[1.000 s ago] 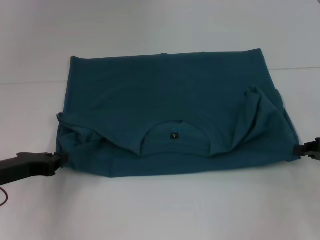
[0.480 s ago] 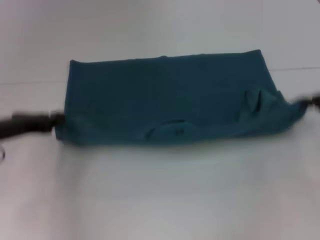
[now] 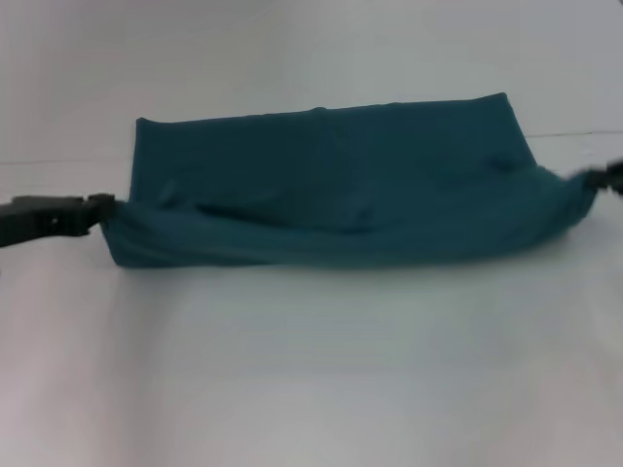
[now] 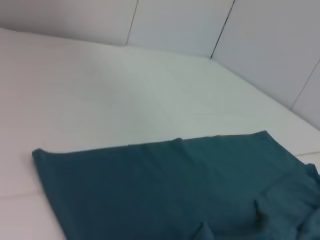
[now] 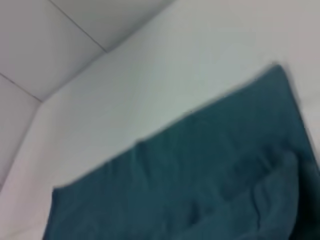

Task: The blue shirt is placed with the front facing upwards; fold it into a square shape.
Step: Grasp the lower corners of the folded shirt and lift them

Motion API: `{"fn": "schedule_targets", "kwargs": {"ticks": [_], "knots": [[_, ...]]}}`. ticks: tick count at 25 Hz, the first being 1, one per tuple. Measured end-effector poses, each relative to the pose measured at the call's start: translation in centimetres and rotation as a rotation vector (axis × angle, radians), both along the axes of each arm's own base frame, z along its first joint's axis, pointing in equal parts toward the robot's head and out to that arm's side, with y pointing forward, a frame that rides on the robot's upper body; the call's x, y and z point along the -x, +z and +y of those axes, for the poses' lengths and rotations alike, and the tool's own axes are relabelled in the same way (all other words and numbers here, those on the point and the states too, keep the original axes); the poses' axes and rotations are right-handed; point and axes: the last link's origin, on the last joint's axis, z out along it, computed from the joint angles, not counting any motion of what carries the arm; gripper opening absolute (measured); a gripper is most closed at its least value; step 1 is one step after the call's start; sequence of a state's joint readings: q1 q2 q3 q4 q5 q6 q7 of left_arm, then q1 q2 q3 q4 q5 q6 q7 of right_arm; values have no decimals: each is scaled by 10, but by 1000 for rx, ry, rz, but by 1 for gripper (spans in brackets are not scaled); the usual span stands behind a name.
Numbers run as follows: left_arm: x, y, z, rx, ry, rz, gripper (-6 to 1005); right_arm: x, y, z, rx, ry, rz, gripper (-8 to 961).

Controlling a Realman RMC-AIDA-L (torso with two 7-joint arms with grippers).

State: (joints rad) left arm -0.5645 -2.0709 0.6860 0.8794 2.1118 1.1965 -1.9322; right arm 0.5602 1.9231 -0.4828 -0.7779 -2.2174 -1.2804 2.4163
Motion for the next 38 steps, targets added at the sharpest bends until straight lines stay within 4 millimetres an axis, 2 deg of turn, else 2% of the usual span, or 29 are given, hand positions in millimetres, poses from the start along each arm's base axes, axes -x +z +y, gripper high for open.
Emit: {"fn": "schedule_targets", "kwargs": {"ticks": [5, 15, 18, 24, 29, 31, 32, 33, 38], "knots": [[10, 4, -22, 7, 23, -16, 29, -18, -3, -26, 30, -29, 22, 7], [18, 7, -49, 39, 49, -98, 29, -31, -14, -56, 78, -49, 54, 3], [12, 15, -41, 31, 36, -97, 30, -27, -5, -50, 53, -35, 69, 3], [-20, 40, -10, -7, -25, -77, 31, 2, 31, -20, -48, 50, 113, 3], [-33, 55, 3, -19, -40, -74, 30, 19, 49, -7, -68, 82, 104, 3], [-32, 54, 1, -16, -36, -78, 30, 17, 44, -10, -56, 78, 109, 3], [-21, 47, -9, -6, -13, -84, 30, 10, 33, -19, -43, 63, 119, 3], [-19, 46, -10, -6, -11, -84, 30, 10, 33, -19, -43, 63, 119, 3], [8, 31, -46, 16, 27, -80, 30, -15, 15, -47, -16, 19, 130, 3]]}}
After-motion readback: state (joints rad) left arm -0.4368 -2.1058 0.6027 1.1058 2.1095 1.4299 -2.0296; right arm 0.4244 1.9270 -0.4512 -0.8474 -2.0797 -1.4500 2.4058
